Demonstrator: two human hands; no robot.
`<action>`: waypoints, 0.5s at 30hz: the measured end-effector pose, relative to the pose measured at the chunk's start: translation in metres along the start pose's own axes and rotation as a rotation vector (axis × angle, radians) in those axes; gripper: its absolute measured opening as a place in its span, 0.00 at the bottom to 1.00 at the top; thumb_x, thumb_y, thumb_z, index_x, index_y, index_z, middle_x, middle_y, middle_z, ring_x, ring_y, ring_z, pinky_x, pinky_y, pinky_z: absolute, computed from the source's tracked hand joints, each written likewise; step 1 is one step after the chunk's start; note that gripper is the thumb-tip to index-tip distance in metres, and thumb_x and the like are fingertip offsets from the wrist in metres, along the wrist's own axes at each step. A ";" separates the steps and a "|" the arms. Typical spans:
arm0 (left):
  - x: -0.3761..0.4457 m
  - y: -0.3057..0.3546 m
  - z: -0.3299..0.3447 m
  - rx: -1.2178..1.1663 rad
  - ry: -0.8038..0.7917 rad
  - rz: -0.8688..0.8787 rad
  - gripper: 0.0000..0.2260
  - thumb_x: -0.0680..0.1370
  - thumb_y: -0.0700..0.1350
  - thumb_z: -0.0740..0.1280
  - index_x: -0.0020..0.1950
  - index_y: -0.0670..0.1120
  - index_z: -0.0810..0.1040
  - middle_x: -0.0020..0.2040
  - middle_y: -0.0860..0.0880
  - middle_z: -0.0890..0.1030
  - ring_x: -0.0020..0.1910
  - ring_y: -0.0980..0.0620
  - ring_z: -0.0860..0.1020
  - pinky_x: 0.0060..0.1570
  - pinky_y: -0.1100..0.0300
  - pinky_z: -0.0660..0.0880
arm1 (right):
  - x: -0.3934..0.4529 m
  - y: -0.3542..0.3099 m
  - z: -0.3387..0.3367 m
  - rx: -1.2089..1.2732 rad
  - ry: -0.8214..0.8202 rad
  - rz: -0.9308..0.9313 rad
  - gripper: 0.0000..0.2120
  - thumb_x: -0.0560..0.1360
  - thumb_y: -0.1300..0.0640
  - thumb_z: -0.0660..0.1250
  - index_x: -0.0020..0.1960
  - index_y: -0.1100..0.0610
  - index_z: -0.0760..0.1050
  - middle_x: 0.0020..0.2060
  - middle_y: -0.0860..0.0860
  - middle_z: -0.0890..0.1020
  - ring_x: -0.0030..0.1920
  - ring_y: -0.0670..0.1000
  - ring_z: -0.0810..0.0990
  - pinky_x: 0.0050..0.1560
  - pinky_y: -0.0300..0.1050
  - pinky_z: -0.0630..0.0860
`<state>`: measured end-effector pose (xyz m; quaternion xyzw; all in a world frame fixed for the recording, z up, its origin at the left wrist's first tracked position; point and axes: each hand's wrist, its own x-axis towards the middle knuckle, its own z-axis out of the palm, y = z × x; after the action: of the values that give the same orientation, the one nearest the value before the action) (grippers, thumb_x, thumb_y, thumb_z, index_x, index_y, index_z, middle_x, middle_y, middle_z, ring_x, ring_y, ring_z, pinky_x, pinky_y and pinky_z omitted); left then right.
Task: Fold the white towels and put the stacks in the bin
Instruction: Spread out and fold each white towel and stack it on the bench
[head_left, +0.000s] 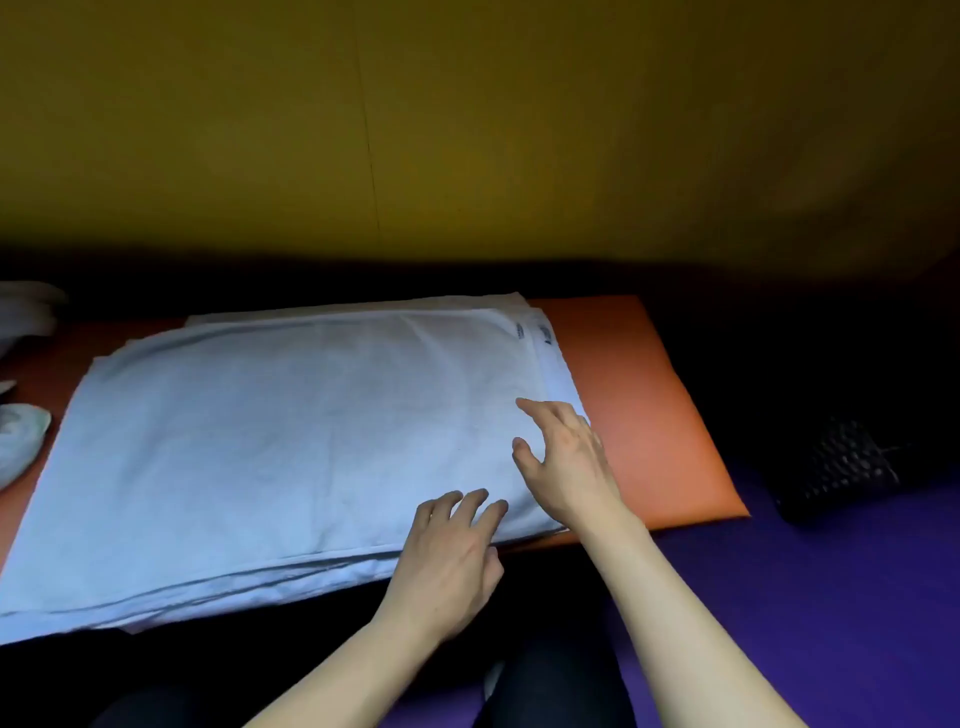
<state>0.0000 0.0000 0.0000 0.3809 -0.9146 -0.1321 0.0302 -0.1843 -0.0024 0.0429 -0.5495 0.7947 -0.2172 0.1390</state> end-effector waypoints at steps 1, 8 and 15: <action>0.002 0.001 0.001 -0.006 -0.016 0.006 0.21 0.71 0.50 0.58 0.61 0.51 0.79 0.60 0.49 0.82 0.53 0.44 0.81 0.51 0.50 0.80 | 0.001 0.003 -0.001 0.002 -0.003 0.000 0.23 0.79 0.52 0.64 0.74 0.49 0.69 0.68 0.49 0.74 0.66 0.55 0.72 0.69 0.52 0.66; 0.014 0.006 0.014 0.057 0.021 0.077 0.21 0.66 0.48 0.73 0.59 0.50 0.81 0.58 0.50 0.83 0.49 0.45 0.83 0.44 0.52 0.81 | 0.016 0.012 -0.007 -0.018 -0.078 0.046 0.23 0.80 0.52 0.62 0.75 0.49 0.67 0.69 0.51 0.72 0.69 0.54 0.70 0.69 0.50 0.66; 0.033 0.004 0.030 0.109 -0.084 0.047 0.29 0.60 0.41 0.75 0.60 0.51 0.74 0.50 0.49 0.76 0.41 0.45 0.76 0.38 0.52 0.73 | 0.057 0.021 0.000 -0.047 -0.154 0.076 0.23 0.80 0.53 0.61 0.76 0.50 0.67 0.70 0.54 0.71 0.69 0.57 0.69 0.67 0.52 0.69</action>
<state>-0.0310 -0.0143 -0.0290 0.3546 -0.9296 -0.0970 -0.0259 -0.2223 -0.0493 0.0335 -0.5371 0.8069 -0.1502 0.1948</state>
